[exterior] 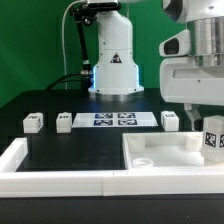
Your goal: Assemble square table
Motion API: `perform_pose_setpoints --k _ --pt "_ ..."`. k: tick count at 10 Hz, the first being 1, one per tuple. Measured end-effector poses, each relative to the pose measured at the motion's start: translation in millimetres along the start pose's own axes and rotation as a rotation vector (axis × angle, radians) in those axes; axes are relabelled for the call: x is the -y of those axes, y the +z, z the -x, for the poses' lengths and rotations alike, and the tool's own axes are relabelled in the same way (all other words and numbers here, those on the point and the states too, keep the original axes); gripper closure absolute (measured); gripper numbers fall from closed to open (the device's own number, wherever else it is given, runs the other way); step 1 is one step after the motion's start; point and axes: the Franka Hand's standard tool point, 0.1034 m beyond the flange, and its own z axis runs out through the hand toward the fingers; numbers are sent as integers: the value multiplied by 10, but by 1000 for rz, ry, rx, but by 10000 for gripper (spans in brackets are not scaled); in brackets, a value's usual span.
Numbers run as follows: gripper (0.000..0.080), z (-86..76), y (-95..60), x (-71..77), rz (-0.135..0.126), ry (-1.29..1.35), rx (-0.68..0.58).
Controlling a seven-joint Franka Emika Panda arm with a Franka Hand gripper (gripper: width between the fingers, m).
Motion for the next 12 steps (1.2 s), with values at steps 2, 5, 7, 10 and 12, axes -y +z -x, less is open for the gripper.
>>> perform_pose_setpoints --k 2,5,7,10,12 --pt "151 9 -1 11 -2 -237 0" --pt "151 -10 -12 3 3 -511 1" --pt "151 -15 -33 20 14 -705 7" --pt "151 -20 -35 22 32 -901 0" --pt "151 -52 -39 2 48 -1077 -2"
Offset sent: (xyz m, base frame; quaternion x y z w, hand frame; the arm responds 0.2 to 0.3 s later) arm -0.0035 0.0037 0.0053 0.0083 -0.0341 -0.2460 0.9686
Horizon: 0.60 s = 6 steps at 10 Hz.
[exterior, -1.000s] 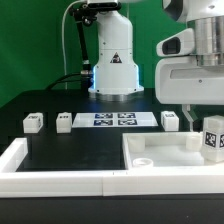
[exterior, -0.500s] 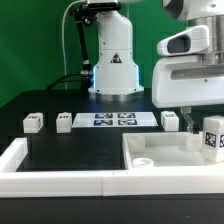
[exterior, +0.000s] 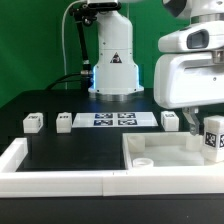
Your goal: Assemble square table
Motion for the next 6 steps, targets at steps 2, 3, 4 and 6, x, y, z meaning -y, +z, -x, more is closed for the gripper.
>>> perform_pose_setpoints --k 2,3,4,6 --pt "276 4 1 -27 0 -28 1" --pt "276 4 2 -27 0 -28 1" --pt "460 5 3 -29 0 -28 2" --pt "509 5 4 -29 0 -21 1"
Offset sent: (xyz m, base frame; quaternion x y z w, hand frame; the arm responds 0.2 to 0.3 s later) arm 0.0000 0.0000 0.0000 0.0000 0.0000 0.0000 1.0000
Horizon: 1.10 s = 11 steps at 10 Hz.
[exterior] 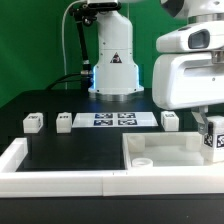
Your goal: Assemble square table
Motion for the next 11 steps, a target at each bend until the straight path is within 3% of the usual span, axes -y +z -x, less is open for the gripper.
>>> perform_pose_setpoints --k 2,11 --pt "509 0 1 1 0 20 0" --pt "508 15 12 -27 -14 884 -20"
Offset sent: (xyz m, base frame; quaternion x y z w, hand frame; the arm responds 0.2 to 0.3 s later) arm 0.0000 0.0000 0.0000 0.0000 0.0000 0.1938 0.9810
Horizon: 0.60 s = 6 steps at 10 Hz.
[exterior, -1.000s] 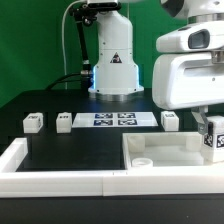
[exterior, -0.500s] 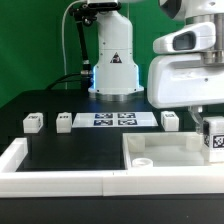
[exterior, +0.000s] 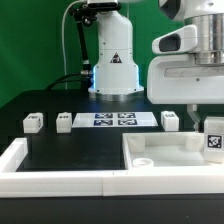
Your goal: Assemble square table
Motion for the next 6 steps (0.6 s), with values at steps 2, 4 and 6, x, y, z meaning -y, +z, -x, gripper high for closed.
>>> perform_pose_setpoints --k 2,4,6 --pt "507 5 4 -5 6 246 -4" --pt "507 24 4 2 17 441 -9" --pt "507 25 4 -3 16 544 3"
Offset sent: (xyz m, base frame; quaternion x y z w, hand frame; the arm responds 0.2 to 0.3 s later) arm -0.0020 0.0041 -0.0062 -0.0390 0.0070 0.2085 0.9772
